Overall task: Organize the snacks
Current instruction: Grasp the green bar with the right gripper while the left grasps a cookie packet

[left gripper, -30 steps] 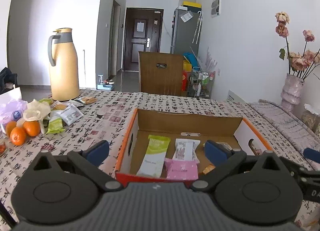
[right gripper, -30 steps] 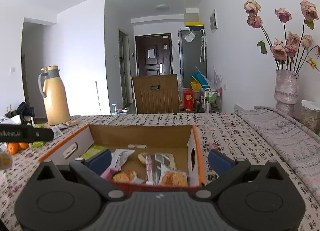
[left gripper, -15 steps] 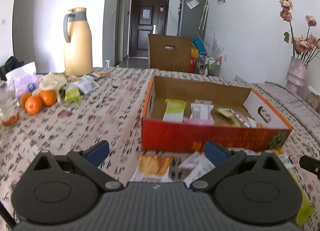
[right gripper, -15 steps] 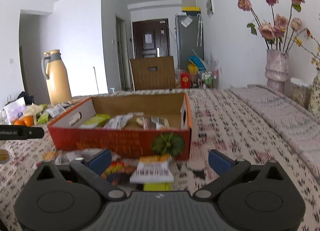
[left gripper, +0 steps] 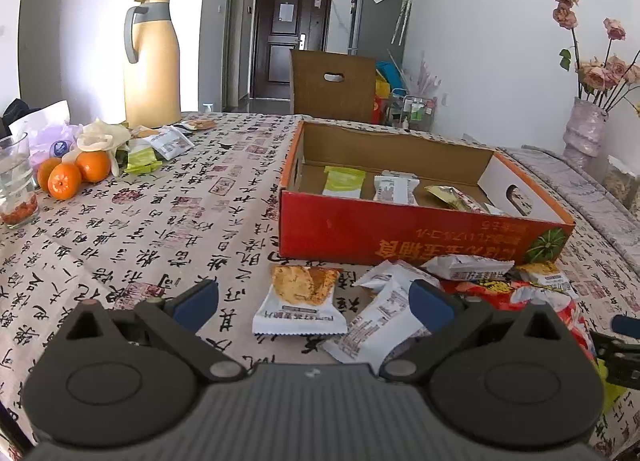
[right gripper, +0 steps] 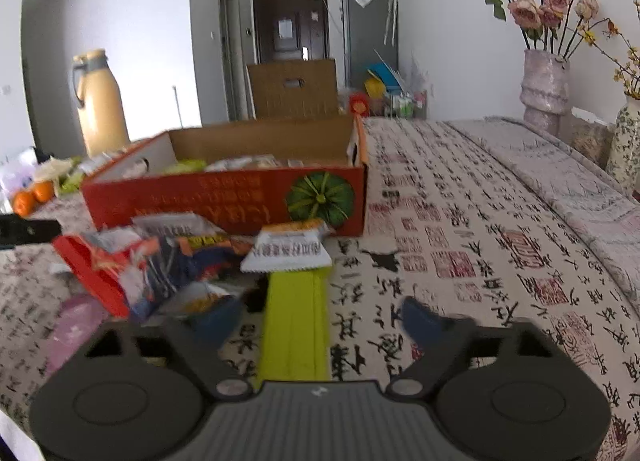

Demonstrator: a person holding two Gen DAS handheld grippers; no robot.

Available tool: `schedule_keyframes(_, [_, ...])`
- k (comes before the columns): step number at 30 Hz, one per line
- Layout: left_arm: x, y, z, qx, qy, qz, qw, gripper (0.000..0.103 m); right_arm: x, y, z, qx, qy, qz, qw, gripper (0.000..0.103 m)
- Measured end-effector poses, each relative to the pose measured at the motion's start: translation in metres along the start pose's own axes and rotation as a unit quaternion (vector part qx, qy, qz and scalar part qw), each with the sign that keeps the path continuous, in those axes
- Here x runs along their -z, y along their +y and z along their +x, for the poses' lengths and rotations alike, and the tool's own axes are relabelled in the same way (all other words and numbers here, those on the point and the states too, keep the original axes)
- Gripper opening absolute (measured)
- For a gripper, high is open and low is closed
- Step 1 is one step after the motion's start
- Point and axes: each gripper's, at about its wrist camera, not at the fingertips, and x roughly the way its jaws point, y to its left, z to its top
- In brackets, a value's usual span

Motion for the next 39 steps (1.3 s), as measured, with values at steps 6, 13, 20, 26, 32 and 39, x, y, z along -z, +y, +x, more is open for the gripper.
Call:
schedule_keyframes(6, [0.003, 0.001, 0.0, 0.0, 0.006, -0.001, 1.0, 0.103, 0.001, 0.008, 0.011, -0.009, 0.021, -0.012, 1.0, 0.047])
schedule_keyframes(13, [0.006, 0.001, 0.002, 0.002, 0.013, -0.003, 0.9999, 0.103, 0.006, 0.015, 0.015, -0.006, 0.023, -0.032, 0.999, 0.039])
schedule_keyframes(20, [0.009, -0.002, 0.001, 0.009, 0.015, 0.001, 0.9998, 0.103, 0.009, 0.02, 0.008, 0.005, 0.008, -0.034, 0.999, 0.033])
schedule_keyframes(26, [0.01, 0.001, 0.0, 0.005, 0.018, -0.004, 0.9998, 0.103, 0.004, 0.006, -0.008, 0.014, -0.031, -0.003, 0.999, 0.032])
schedule_keyframes(32, [0.007, 0.004, 0.006, -0.002, 0.027, -0.011, 0.9996, 0.103, -0.011, -0.012, -0.025, 0.028, -0.078, 0.019, 0.996, 0.032])
schedule_keyframes(39, [-0.004, 0.006, 0.019, -0.029, 0.035, 0.002, 0.999, 0.103, -0.019, -0.025, -0.023, 0.036, -0.09, 0.036, 0.995, 0.033])
